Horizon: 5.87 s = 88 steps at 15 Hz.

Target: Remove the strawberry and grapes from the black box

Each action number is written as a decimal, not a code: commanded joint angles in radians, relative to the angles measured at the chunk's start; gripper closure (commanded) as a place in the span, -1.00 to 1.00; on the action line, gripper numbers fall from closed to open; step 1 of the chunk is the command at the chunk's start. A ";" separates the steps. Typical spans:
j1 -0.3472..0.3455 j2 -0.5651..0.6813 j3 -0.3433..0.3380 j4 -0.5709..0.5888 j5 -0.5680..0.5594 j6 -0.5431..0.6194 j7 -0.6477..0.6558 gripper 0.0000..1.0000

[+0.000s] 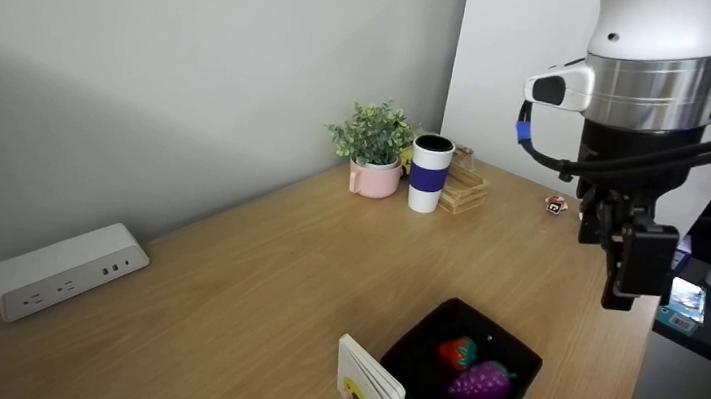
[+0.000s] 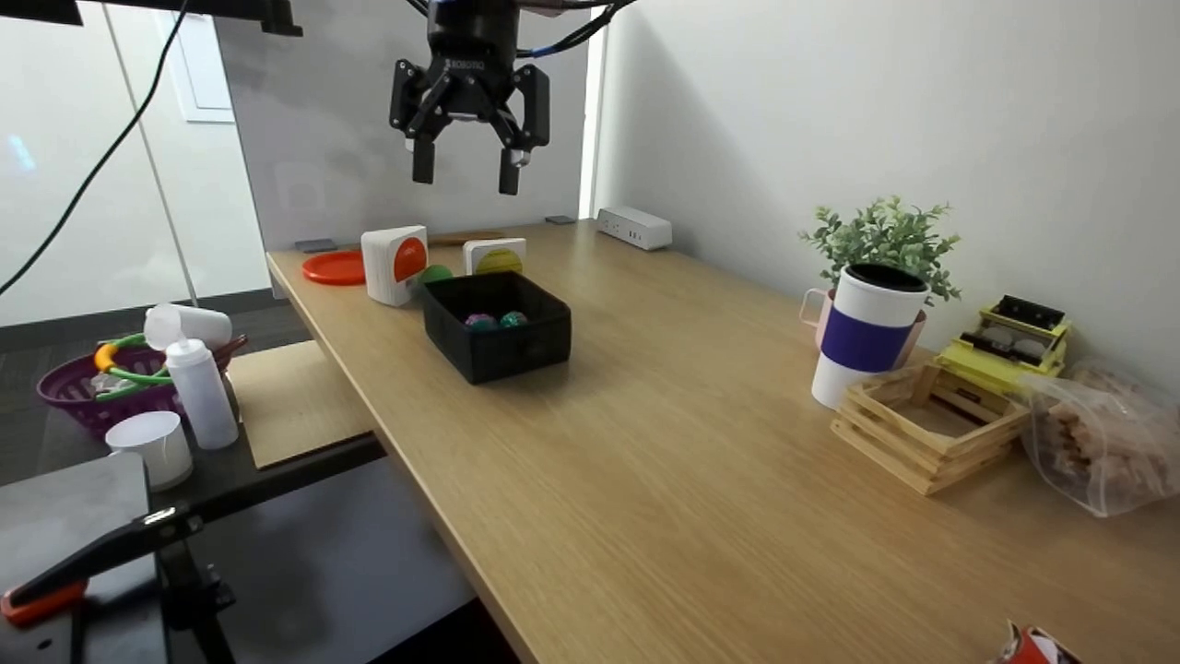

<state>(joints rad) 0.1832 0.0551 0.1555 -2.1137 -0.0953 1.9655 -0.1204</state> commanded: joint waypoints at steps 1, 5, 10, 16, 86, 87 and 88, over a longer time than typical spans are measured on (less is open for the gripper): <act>-0.024 0.083 -0.009 0.036 0.026 0.078 -0.064 -1.00; -0.046 0.170 -0.010 0.072 0.083 0.154 -0.140 -1.00; -0.078 0.307 0.017 0.176 0.206 0.124 -0.324 -1.00; -0.076 0.359 0.022 0.204 0.187 0.111 -0.345 -1.00; -0.003 0.613 -0.047 0.401 0.044 0.199 0.173 -1.00; -0.003 0.617 -0.046 0.406 0.044 0.198 0.169 -1.00; -0.003 0.620 -0.046 0.411 0.043 0.196 0.168 -1.00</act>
<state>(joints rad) 0.1897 0.6423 0.1062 -1.7381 -0.0660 2.1621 0.0827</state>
